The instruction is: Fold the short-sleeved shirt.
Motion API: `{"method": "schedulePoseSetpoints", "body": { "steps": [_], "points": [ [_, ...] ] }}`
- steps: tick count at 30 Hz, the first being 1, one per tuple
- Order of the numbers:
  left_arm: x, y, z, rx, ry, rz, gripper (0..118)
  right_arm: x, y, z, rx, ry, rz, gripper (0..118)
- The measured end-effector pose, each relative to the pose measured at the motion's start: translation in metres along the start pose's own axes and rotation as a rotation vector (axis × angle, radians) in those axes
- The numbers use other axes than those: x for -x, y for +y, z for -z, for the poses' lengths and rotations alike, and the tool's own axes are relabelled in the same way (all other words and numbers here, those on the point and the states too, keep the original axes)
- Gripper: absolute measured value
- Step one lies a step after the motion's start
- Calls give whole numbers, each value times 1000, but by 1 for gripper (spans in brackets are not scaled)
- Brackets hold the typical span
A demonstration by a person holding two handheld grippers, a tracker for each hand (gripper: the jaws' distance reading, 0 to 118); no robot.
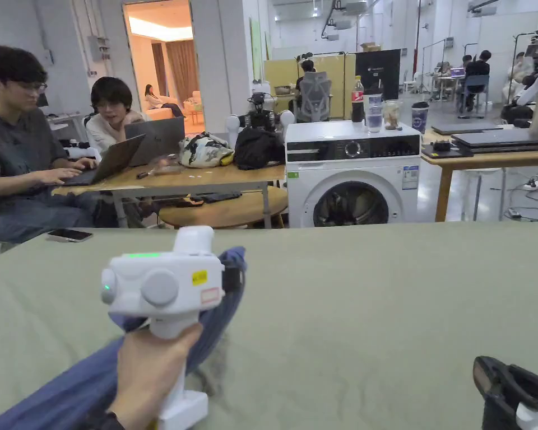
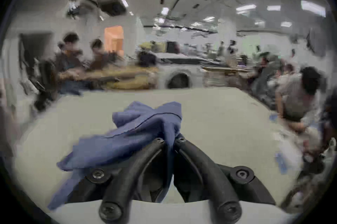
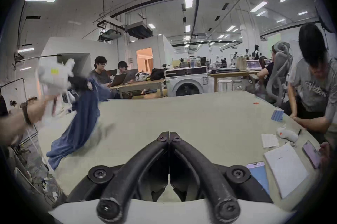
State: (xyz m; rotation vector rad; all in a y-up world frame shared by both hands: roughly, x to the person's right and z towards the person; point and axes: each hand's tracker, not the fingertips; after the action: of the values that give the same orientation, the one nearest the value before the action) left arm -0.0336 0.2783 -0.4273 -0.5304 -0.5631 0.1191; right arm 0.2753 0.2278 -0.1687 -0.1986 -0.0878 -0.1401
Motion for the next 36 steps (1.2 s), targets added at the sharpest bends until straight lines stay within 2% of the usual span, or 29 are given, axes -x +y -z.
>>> {"method": "schedulePoseSetpoints", "body": {
  "steps": [3, 6, 11, 13, 14, 15, 16, 20, 27, 28, 32, 36],
  "points": [
    [-69, -85, 50, 175, -144, 8, 0, -14, 2, -17, -1, -56, -17, 0],
    [-115, -145, 76, 301, -291, 95, 0, -25, 1, -27, 6, -93, -29, 0],
    [-190, -210, 65, 397, -490, 54, 0, -35, -2, -30, 16, -110, 20, 0],
    [-200, -221, 57, 399, -503, 76, 0, -35, -2, -30, 17, -108, 33, 0],
    [-204, -224, 56, 384, -540, 75, 11, -34, -3, -31, 17, -109, 33, 0],
    [-201, -223, 51, 379, -583, 56, 30, -33, -2, -32, 19, -109, 30, 0],
    [-195, -219, 45, 360, -582, 25, 41, -31, -2, -34, 22, -110, 21, 0],
    [-156, -182, 2, 168, -447, 65, 43, -22, 2, -36, 23, -96, -2, 0],
    [-36, -103, -119, -260, 57, 121, 43, 8, 1, -22, 13, -42, -37, 0],
    [-23, -99, -136, -324, 92, 115, 40, 13, 0, -20, 1, -50, -46, 0],
    [18, -94, -190, -382, 242, 106, 2, 31, -5, -9, -11, -38, -77, 0],
    [32, -93, -203, -383, 287, 99, 0, 42, -10, 7, 4, -39, -101, 0]
  ]
}}
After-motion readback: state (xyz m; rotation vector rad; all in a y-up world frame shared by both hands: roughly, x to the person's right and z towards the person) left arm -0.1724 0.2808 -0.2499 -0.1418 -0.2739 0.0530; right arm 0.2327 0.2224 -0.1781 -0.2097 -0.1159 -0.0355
